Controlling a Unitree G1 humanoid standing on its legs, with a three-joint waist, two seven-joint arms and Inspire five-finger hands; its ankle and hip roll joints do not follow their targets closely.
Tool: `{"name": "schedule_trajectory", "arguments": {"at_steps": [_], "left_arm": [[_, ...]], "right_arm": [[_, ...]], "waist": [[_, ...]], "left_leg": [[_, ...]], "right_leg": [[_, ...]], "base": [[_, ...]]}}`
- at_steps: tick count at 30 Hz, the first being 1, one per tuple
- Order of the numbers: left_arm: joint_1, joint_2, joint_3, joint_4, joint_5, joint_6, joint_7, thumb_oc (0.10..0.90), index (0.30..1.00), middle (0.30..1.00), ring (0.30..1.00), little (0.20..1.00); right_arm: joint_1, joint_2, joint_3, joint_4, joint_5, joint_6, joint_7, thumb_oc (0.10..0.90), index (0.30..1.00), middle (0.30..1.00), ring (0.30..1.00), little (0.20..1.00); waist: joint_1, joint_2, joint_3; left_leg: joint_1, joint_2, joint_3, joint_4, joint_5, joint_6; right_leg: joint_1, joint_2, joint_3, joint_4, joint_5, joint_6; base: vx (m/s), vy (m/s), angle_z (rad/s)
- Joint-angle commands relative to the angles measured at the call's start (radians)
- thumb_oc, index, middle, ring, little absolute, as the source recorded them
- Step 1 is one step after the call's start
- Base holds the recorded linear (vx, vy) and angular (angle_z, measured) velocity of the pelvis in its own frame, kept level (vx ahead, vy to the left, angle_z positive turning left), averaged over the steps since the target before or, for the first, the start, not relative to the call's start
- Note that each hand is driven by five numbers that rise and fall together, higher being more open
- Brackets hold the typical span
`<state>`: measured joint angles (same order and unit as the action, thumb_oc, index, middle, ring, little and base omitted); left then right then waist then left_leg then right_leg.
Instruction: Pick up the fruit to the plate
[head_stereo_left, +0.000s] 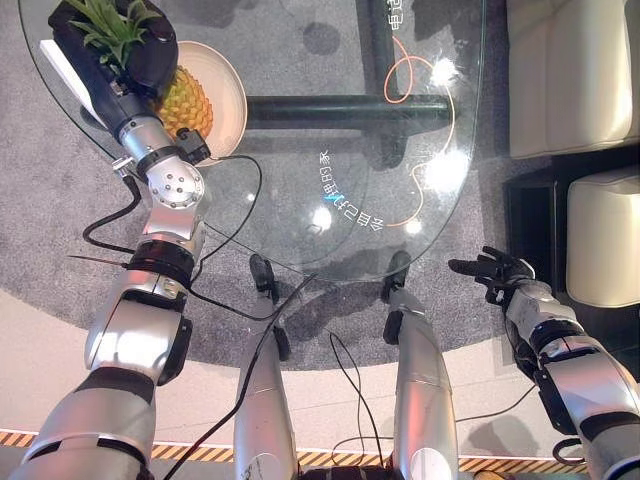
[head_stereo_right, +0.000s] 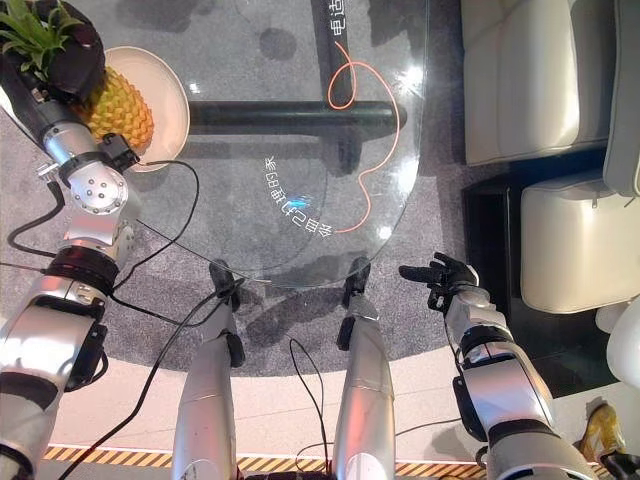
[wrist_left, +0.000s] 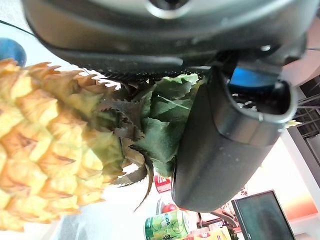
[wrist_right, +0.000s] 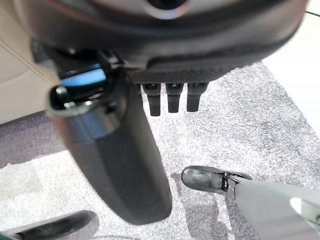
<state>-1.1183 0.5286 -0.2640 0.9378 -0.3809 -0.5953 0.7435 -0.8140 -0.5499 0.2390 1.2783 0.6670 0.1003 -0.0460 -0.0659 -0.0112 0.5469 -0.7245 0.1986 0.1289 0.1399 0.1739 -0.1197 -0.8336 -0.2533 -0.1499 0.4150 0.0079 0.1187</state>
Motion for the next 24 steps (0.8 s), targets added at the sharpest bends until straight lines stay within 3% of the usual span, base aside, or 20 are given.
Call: {"name": "schedule_trajectory", "arguments": {"at_steps": [1,5,15,24], "left_arm": [[-0.205,0.102,0.008,0.021,0.005,-0.084,0.003,0.122,0.319,0.319,0.319,0.222],[-0.207,0.104,0.006,0.026,-0.001,-0.085,-0.007,0.267,0.444,0.444,0.444,0.367],[-0.209,0.103,0.005,0.026,-0.005,-0.087,-0.004,0.528,0.667,0.667,0.667,0.628],[-0.201,0.098,0.000,0.024,0.001,-0.086,-0.007,0.663,0.782,0.782,0.782,0.763]], "right_arm": [[-0.002,-0.027,0.035,0.031,-0.017,-0.001,-0.012,0.800,0.900,0.900,0.900,0.900],[-0.002,-0.029,0.036,0.028,-0.019,0.000,-0.011,0.800,0.900,0.900,0.900,0.900],[0.001,-0.033,0.036,0.028,-0.020,-0.008,-0.007,0.800,0.900,0.900,0.900,0.900],[-0.004,-0.030,0.037,0.026,-0.017,-0.007,-0.017,0.800,0.900,0.900,0.900,0.900]], "waist": [[0.005,-0.032,-0.027],[0.003,-0.032,-0.027],[0.001,-0.031,-0.027],[0.004,-0.030,-0.027]], "left_leg": [[-0.066,0.015,-0.052,0.171,-0.130,-0.050],[-0.067,0.014,-0.052,0.170,-0.129,-0.049],[-0.075,0.012,-0.054,0.176,-0.132,-0.048],[-0.077,0.010,-0.055,0.174,-0.130,-0.048]], "right_leg": [[0.026,-0.001,-0.006,-0.089,0.028,0.037],[0.025,0.000,-0.005,-0.090,0.028,0.037],[0.015,0.002,-0.003,-0.084,0.026,0.034],[0.014,0.000,-0.004,-0.085,0.028,0.035]], "base": [[0.00,0.000,0.00],[0.00,0.000,0.00],[0.00,0.000,0.00],[0.00,0.000,0.00]]}}
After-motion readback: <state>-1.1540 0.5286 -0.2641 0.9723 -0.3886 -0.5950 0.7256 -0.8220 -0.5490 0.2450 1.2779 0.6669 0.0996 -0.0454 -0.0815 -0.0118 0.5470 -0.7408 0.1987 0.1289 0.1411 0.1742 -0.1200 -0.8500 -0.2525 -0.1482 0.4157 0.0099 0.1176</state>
